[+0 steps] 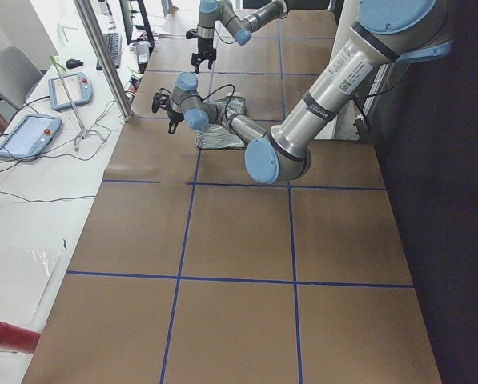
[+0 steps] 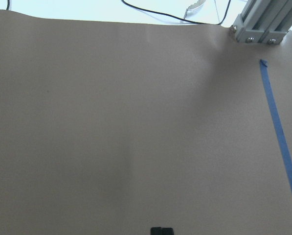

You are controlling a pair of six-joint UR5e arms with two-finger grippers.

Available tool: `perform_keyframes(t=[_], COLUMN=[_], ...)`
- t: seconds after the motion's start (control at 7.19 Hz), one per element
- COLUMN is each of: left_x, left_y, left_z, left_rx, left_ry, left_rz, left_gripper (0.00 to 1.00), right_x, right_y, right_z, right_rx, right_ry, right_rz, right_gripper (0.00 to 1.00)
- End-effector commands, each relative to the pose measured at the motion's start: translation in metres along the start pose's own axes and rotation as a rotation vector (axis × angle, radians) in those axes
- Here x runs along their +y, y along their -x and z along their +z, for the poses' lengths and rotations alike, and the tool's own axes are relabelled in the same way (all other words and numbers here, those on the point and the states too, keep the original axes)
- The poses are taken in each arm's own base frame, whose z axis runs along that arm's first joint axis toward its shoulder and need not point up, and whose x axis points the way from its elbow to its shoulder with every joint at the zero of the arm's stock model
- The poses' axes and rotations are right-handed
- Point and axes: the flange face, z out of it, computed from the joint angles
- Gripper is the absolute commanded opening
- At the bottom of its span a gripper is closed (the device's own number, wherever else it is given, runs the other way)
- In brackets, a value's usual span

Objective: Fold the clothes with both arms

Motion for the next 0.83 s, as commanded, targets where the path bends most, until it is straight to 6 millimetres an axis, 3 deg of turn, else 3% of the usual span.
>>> perform_keyframes(t=[0.0, 0.28, 0.42, 0.56, 0.7], left_x=[0.006, 0.015, 0.035, 0.038, 0.03], left_y=[0.107, 0.23, 0.293, 0.354, 0.395], left_z=[-0.072, -0.135, -0.168, -0.202, -0.233], left_rx=[0.053, 0.043, -0.011, -0.056, -0.076], left_ry=[0.039, 0.055, 0.044, 0.067, 0.104], left_rz=[0.095, 0.195, 0.244, 0.291, 0.316], left_gripper=[0.0, 0.0, 0.0, 0.0, 0.0], right_x=[-0.088, -0.168, -0.196, -0.217, -0.229], right_y=[-0.076, -0.18, -0.241, -0.303, -0.361], right_z=[-0.039, -0.085, -0.099, -0.107, -0.113], right_rx=[0.013, 0.019, 0.027, 0.056, 0.084], right_ry=[0.01, 0.01, 0.023, 0.016, 0.017], right_rz=[-0.158, -0.338, -0.423, -0.498, -0.582], right_gripper=[1.0, 1.0, 1.0, 1.0, 1.0])
